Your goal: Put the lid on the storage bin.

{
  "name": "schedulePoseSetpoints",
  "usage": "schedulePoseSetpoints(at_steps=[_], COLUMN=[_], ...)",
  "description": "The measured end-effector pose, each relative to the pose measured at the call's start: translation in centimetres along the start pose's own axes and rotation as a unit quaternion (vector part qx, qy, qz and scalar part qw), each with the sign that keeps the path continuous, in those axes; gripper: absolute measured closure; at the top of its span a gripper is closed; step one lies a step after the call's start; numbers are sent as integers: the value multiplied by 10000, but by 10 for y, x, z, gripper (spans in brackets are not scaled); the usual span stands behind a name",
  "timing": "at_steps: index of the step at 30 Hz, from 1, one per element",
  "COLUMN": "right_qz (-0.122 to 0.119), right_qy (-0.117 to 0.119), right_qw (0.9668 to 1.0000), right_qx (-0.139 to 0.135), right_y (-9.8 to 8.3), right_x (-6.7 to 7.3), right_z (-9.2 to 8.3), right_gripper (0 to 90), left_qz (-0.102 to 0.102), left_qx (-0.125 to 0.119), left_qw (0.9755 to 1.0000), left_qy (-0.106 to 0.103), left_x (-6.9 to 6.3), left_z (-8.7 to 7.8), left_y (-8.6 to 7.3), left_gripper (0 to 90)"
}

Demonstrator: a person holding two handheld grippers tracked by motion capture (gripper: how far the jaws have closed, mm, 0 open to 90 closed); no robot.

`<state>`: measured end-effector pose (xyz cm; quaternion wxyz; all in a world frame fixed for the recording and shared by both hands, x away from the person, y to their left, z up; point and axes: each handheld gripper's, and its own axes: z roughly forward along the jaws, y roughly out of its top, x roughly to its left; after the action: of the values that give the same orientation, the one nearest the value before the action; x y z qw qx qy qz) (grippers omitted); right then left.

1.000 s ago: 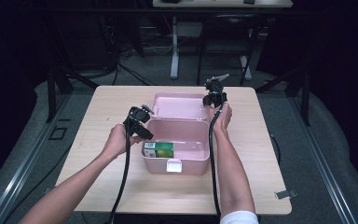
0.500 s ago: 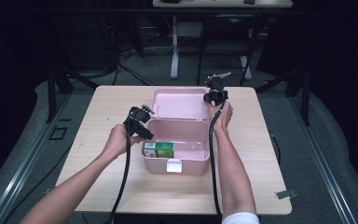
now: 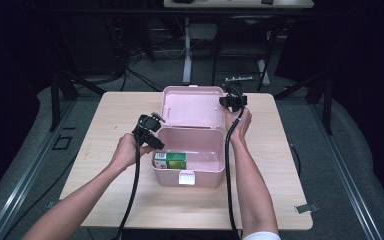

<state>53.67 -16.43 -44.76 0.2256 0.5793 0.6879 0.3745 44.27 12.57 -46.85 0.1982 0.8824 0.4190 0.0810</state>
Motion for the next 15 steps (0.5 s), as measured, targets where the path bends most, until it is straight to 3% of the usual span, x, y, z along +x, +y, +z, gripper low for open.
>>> schedulePoseSetpoints(at_steps=[6,15], right_qz=[49,-74], right_qy=[158,241], right_qw=[9995,9979], right_qx=[-253,-594], right_y=[0,1], right_x=[-2,3], right_z=[-14,-32], right_gripper=[847,855], left_qz=[0,-28], left_qx=[-10,-6], left_qw=[10000,10000], left_qy=[18,36], left_x=[0,0], left_z=[0,-1], left_y=[0,-1], left_gripper=[664,666])
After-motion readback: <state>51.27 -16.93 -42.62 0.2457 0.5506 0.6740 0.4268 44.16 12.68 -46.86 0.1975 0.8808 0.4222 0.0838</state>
